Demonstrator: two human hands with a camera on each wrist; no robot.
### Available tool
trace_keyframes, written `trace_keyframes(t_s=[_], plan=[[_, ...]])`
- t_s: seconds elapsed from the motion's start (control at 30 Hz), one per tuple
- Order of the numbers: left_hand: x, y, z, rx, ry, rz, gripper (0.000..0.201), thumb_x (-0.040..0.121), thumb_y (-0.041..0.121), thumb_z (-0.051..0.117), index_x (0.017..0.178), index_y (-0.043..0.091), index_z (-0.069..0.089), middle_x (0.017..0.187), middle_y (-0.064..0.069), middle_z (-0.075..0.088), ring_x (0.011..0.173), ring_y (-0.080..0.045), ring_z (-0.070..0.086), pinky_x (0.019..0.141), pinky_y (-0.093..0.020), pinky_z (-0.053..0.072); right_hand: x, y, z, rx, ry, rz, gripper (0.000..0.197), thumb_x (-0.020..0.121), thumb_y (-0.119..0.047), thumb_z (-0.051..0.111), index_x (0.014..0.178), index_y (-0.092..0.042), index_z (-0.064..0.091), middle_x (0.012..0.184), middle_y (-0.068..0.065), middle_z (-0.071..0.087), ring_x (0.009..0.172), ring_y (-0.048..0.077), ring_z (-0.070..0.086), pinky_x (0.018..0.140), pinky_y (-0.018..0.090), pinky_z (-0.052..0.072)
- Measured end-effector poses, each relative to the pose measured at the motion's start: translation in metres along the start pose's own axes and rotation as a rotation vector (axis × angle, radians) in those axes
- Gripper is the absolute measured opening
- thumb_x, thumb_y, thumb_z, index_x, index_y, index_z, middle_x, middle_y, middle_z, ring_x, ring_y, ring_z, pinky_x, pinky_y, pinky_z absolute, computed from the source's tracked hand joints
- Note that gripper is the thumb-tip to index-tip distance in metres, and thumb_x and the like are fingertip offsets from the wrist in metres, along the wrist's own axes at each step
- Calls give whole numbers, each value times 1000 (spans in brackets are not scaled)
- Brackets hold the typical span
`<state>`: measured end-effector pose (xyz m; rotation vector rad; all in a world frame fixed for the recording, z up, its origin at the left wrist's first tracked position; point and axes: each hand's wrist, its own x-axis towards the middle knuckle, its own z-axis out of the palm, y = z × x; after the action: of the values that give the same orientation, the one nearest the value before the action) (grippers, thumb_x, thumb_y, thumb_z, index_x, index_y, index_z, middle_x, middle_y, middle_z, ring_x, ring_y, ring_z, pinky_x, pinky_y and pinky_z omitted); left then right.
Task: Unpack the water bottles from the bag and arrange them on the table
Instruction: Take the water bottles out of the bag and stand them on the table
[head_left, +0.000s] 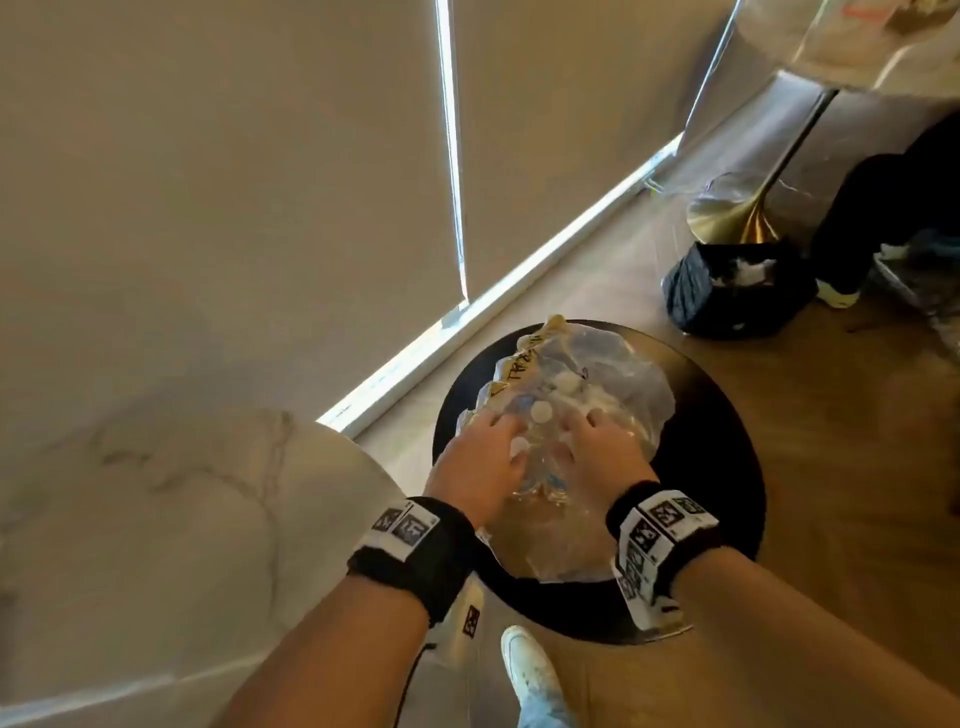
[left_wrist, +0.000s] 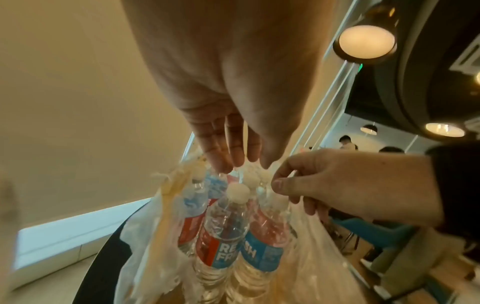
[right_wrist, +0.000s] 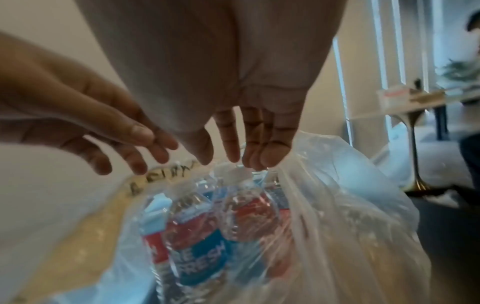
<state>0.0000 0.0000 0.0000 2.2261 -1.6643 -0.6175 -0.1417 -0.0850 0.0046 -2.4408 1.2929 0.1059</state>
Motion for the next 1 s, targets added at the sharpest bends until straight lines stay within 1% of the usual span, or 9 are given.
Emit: trace_keyframes(t_s=[0.1,0.23,0.37,0.5,0.57,0.63,0.73,0.87,1.0], plan=[[25,-4,35,97,-70,-36,36,99,28,51,134,19,48,134,-8,49,119,-29,56,98,-41,51,13,2,14,-205,-54,-39,44,99,-35,44,137,-13,41,133,10,53,115,29,58,92,38,50],[29,-3,59,181,-70,-78,44,101,30,50,141,19,38,145,-12,44,124,-27,56,102,-37,47,16,11,27,-226,-78,-40,44,99,-38,41,137,-15,37,138,9,52,112,28,62,87,36,52],[11,9,45,-52,-14,-77,42,103,37,47,141,22,37,146,-9,42,119,-25,60,101,-32,48,7,10,2,-115,-56,-21,42,98,-48,40,128,-18,43,125,5,58,99,27,67,70,35,51],[-39,18,0,-232,158,-105,41,102,51,41,137,29,37,143,3,42,123,-18,54,98,-29,49,-19,-22,-41,-93,137,-186,32,93,-40,56,110,-13,50,105,9,61,76,27,65,52,30,49],[-73,14,-27,-332,270,-111,35,100,53,44,129,33,43,128,10,48,110,-9,53,91,-22,49,-37,-53,-64,-50,215,-317,26,91,-35,59,101,-12,52,95,7,59,67,22,58,49,22,39],[-113,2,-57,-409,390,-132,23,96,48,54,114,36,48,110,16,50,94,-2,51,80,-12,42,-56,-98,-79,-27,234,-444,24,91,-35,60,99,-13,55,92,5,59,66,17,54,51,20,37],[-180,-37,-95,-475,547,-245,20,88,36,69,97,32,52,94,17,52,84,-2,52,69,-7,38,-78,-175,-75,36,160,-618,22,91,-38,56,98,-17,55,88,-1,55,63,12,49,50,14,34],[-275,-124,-126,-447,689,-458,22,83,27,76,93,27,56,88,11,55,76,-4,51,65,-9,38,-94,-285,-25,148,-47,-802,23,93,-38,56,102,-18,53,92,-2,55,70,16,55,61,27,45],[-357,-214,-142,-333,707,-663,22,84,30,75,93,26,55,85,11,54,73,-4,51,63,-11,38,-103,-399,49,161,-225,-911,24,94,-36,54,107,-15,51,101,4,55,78,25,55,66,32,38]])
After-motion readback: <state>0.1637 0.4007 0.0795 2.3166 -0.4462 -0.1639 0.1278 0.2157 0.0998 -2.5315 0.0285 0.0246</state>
